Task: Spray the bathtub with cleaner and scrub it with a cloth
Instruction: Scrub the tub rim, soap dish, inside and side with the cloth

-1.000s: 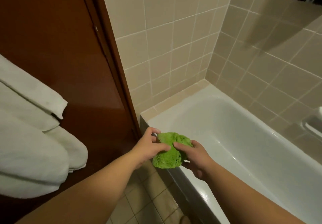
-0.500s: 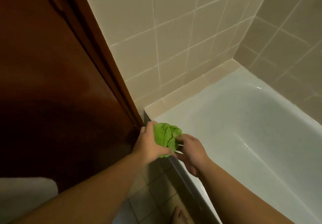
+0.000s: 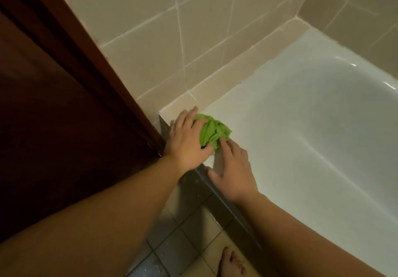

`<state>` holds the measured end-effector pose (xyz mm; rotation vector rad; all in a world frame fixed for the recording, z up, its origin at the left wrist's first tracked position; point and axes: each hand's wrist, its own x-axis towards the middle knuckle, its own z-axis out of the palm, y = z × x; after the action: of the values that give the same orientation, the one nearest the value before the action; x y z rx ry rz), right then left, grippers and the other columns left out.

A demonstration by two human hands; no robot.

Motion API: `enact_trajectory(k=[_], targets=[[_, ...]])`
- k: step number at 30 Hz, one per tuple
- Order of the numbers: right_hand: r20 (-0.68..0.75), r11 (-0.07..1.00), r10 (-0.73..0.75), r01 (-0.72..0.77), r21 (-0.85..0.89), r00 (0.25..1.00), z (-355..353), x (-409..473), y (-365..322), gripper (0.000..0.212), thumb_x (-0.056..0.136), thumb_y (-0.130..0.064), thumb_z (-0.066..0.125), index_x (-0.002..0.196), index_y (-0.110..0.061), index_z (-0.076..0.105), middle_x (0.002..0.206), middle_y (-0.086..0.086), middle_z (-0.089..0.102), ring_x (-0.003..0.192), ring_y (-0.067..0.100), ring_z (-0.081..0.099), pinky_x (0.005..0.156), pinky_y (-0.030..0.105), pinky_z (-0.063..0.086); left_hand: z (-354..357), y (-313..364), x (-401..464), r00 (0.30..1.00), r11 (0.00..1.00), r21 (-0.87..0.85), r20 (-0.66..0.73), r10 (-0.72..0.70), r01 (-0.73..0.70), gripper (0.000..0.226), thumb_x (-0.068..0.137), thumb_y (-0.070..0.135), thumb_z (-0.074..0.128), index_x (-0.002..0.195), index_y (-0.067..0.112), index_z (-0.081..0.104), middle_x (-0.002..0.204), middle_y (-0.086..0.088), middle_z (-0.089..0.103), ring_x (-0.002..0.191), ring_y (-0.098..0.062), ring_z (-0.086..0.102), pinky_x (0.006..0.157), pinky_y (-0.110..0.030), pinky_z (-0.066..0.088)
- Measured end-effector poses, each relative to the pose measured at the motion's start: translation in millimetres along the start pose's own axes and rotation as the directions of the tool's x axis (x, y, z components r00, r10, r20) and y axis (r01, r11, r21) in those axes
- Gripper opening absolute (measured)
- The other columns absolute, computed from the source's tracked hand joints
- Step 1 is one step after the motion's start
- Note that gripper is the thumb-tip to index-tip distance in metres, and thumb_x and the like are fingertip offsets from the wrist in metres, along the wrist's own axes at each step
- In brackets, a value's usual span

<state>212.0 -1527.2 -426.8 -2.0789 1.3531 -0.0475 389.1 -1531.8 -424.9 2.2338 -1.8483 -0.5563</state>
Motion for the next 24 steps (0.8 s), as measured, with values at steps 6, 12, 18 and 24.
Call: enact_trajectory(k=[6, 12, 18, 24], targets=[[0.014, 0.975, 0.099, -0.094, -0.199, 0.995, 20.7, -14.2, 20.3, 0.101, 0.094, -0.072, 0.046, 0.159, -0.035, -0.022, 0.172, 0.005, -0.003, 0.157, 0.028, 0.01, 0.123, 0.044, 0.023, 0.0, -19.1, 14.0, 0.98, 0.977, 0.065, 0.01, 0.201, -0.201, 0.078, 0.081, 0.078, 0.049, 0.152, 0.048, 0.035, 0.163, -0.001, 0.029, 0.154, -0.028, 0.012, 0.125, -0.056, 0.013], [-0.033, 0.966, 0.105, -0.11, -0.233, 0.994, 27.1, -13.5, 19.7, 0.103, 0.093, -0.079, 0.037, 0.16, -0.027, -0.02, 0.172, 0.009, 0.005, 0.154, 0.029, 0.021, 0.121, 0.045, 0.031, 14.9, -26.4, 22.1, 0.964, 0.967, -0.009, -0.089, 0.252, -0.254, 0.077, 0.073, 0.071, 0.058, 0.14, 0.035, 0.057, 0.152, 0.005, 0.047, 0.148, -0.027, 0.028, 0.118, -0.051, 0.032], [-0.081, 0.959, 0.078, -0.096, -0.266, 0.994, 33.9, -13.5, 24.3, 0.102, 0.093, -0.081, 0.032, 0.161, -0.021, -0.013, 0.171, 0.012, 0.012, 0.152, 0.031, 0.029, 0.116, 0.046, 0.04, 17.4, -21.1, 25.5, 0.953, 0.964, 0.007, -0.151, 0.263, -0.265, 0.071, 0.065, 0.066, 0.06, 0.126, 0.029, 0.065, 0.133, -0.004, 0.057, 0.133, -0.031, 0.044, 0.127, -0.052, 0.012], [-0.102, 0.955, 0.034, -0.062, -0.291, 0.994, 36.1, -10.8, 26.2, 0.1, 0.093, -0.08, 0.034, 0.161, -0.023, -0.012, 0.166, 0.014, 0.021, 0.141, 0.035, 0.044, 0.103, 0.047, 0.049, 21.2, -22.8, 28.8, 0.927, 0.944, -0.05, -0.215, 0.307, -0.325, 0.062, 0.064, 0.063, 0.06, 0.112, 0.024, 0.068, 0.119, 0.001, 0.062, 0.123, -0.028, 0.049, 0.125, -0.048, 0.019]])
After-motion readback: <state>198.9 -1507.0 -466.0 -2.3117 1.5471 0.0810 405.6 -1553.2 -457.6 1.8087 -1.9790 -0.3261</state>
